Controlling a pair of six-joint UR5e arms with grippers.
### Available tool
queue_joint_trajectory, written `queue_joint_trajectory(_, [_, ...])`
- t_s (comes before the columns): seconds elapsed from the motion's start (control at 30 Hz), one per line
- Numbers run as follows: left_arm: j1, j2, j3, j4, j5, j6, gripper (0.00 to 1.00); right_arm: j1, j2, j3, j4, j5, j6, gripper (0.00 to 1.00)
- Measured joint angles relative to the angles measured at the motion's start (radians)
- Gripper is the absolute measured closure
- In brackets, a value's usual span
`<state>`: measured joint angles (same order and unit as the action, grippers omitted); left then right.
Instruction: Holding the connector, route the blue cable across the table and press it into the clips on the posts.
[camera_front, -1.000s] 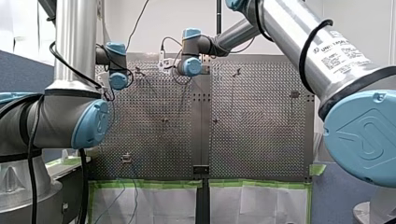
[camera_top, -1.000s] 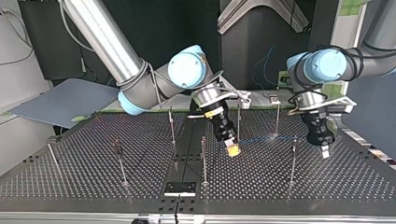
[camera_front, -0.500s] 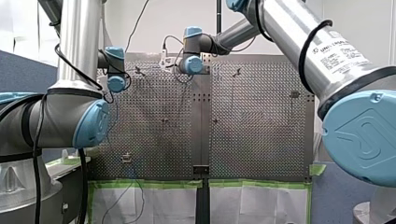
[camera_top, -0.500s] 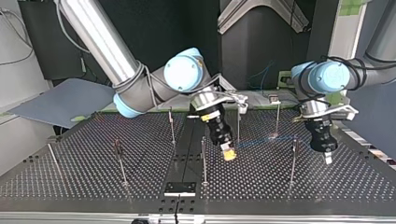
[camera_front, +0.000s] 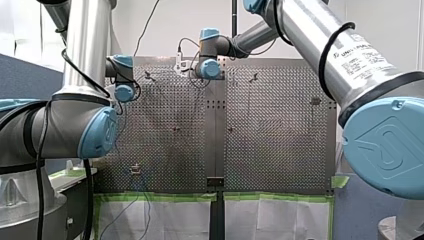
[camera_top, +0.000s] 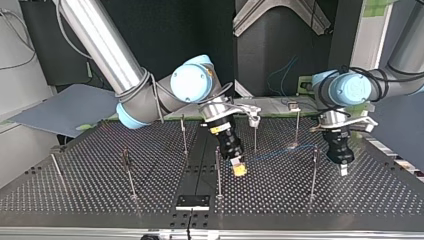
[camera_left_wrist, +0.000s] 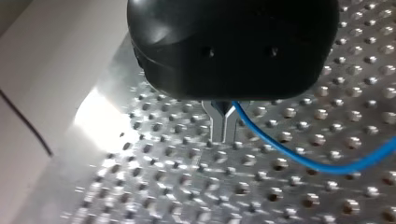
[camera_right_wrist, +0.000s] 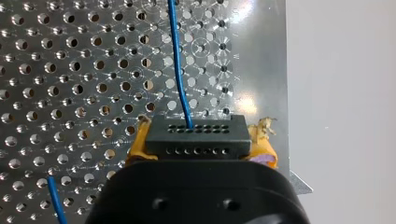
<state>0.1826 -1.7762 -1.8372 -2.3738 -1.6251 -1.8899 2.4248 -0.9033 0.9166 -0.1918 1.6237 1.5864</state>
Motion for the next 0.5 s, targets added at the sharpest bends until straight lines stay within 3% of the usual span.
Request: queue_joint_trajectory(0.5, [0.022, -0.045, 0.021, -0.061, 0.006, -0.008, 1.00, 0.000, 0.000, -0.022, 0.011, -0.001, -0.006, 1.00])
